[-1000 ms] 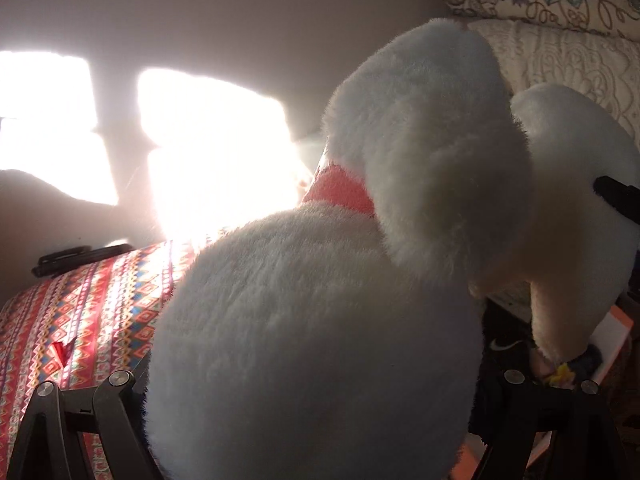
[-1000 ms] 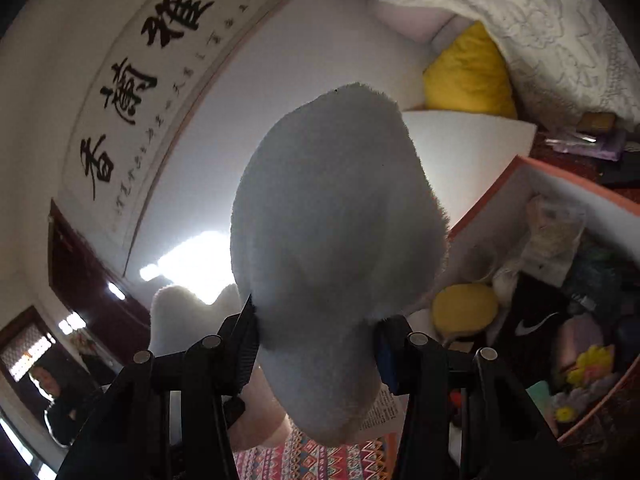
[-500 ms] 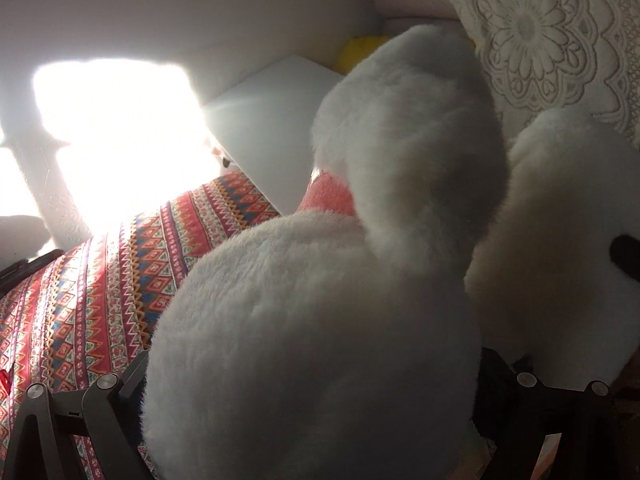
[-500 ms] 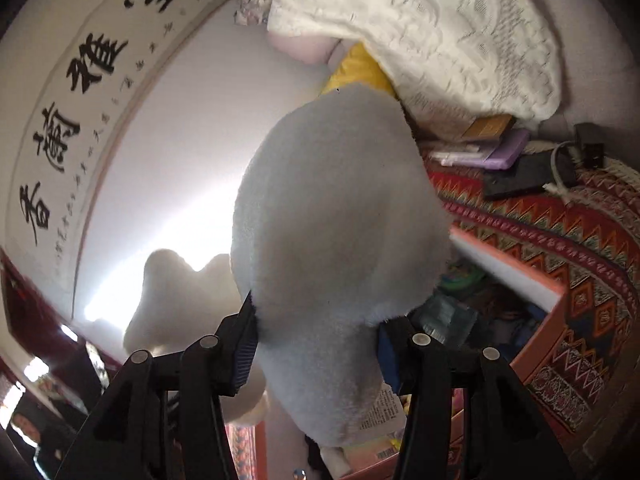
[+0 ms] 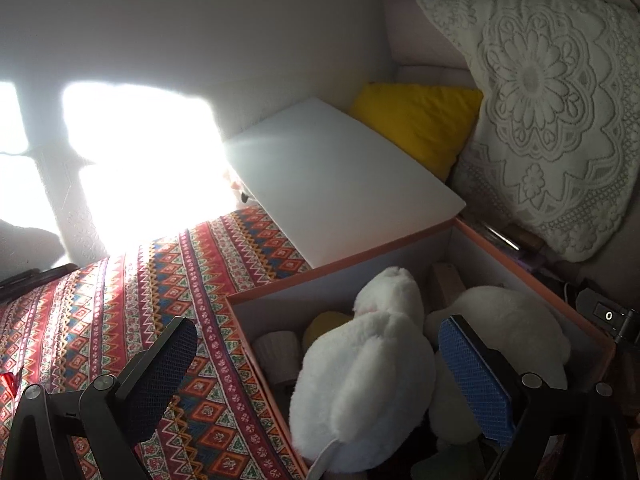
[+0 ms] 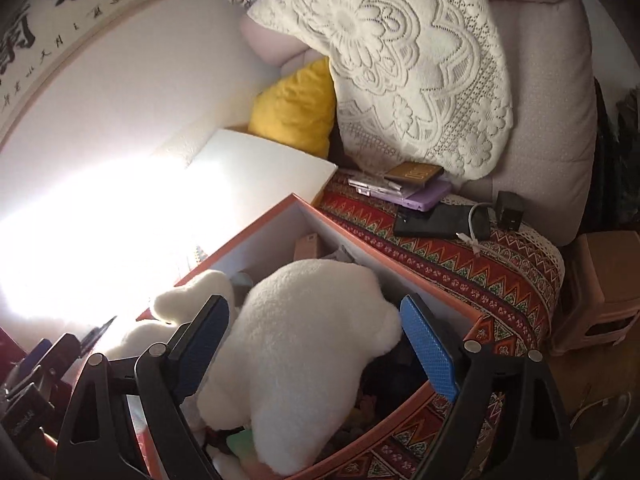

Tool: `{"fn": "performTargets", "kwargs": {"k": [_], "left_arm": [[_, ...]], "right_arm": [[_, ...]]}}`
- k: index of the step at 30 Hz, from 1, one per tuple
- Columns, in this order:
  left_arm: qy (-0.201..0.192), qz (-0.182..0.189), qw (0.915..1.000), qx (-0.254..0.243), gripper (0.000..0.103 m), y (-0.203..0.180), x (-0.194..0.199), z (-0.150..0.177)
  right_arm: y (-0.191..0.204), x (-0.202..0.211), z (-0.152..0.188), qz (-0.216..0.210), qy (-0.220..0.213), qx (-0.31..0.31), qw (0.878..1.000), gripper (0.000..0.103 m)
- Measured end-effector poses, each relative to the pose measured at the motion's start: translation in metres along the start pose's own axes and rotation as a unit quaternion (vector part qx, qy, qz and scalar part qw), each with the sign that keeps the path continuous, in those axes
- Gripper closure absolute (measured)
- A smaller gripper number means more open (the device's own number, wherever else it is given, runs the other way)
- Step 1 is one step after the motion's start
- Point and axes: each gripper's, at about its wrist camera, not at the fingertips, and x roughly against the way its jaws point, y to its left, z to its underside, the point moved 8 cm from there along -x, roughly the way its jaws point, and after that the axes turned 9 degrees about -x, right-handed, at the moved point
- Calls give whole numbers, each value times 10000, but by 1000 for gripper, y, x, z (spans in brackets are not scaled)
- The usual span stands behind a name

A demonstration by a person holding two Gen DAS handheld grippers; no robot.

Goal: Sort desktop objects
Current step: 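Carry both white plush toys into the orange box and release them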

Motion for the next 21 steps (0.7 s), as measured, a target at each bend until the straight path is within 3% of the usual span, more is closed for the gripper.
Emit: {"fn": "performTargets", "kwargs": {"k": [8,14,21], "left_arm": [[-295,-594,9977,112,2,50,48,28],[-254,-923,9949,319,2,107,70,61],[7,-1337,9867,919,2,192,80,110]], "right_arm": [[41,18,7,-121,-342,191,9992,12],[105,17,44,-378,-291,649,9968,11],[187,12,102,-744,-76,1246,9894,10]]}}
